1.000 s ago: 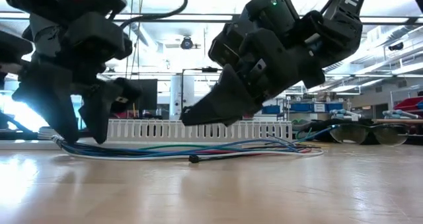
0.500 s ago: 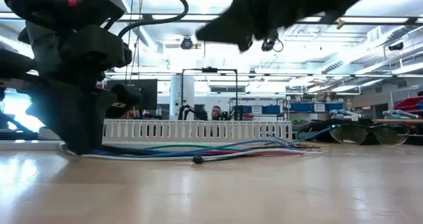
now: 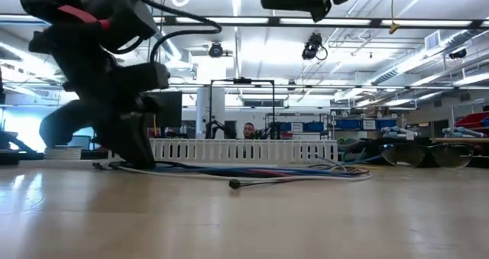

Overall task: Ziptie cables
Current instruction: Wrap the colored wires together using a zip tie

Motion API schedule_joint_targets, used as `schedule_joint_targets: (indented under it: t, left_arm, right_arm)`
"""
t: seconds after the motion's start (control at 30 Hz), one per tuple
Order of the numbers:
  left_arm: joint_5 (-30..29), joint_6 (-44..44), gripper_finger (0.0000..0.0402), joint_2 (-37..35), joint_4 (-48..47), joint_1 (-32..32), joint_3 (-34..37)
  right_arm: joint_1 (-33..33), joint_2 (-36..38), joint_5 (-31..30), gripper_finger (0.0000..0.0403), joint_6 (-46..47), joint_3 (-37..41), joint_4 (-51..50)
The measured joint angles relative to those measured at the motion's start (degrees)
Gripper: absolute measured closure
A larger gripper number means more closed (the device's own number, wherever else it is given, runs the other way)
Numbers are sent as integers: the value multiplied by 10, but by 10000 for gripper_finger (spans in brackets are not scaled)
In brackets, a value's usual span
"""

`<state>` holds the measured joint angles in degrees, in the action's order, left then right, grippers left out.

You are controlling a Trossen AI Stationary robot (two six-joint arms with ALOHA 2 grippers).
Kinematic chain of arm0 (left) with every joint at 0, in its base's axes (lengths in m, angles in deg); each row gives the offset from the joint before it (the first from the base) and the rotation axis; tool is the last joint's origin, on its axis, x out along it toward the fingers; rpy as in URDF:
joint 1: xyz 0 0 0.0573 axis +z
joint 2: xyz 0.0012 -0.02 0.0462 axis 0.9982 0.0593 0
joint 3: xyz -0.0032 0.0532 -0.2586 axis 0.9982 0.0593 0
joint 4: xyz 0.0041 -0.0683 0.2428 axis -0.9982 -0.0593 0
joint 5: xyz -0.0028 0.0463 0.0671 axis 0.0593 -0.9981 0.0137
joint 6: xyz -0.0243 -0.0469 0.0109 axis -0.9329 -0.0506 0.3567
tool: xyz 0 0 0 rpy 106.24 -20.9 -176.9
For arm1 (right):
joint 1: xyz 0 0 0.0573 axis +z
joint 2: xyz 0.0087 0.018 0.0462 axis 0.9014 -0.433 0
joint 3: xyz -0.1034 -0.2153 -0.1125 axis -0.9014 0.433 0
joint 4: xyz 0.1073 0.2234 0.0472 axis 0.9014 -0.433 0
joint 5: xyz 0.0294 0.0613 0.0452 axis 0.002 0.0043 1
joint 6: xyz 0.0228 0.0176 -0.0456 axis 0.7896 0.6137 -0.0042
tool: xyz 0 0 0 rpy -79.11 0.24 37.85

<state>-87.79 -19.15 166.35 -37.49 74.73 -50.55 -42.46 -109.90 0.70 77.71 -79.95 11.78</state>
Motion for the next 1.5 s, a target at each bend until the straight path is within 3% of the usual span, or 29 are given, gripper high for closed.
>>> schedule_joint_targets:
  t: [0.3, 0.67, 0.8, 1.03, 1.3, 1.5]
  left_arm:
    - [-87, -87, 401, -1, -84, 26, 0]
    - [-131, -123, 401, 0, -134, 64, 1]
    - [-127, -90, 396, -2, -131, 65, -5]
    - [-89, -31, 351, -33, -146, 40, -53]
    - [-76, -30, 273, -42, -210, 40, -86]
    - [-45, -26, 245, -68, -228, 39, -99]
  right_arm:
    - [25, 0, -36, 355, 25, 0, -27]
    - [35, 0, -36, 355, 26, 0, -27]
    - [41, 0, -37, 355, 32, 0, -27]
    - [46, 0, -36, 355, 41, 0, -30]
    - [46, -5, -37, 355, 58, 0, -56]
    - [46, -5, -38, 355, 63, 5, -61]
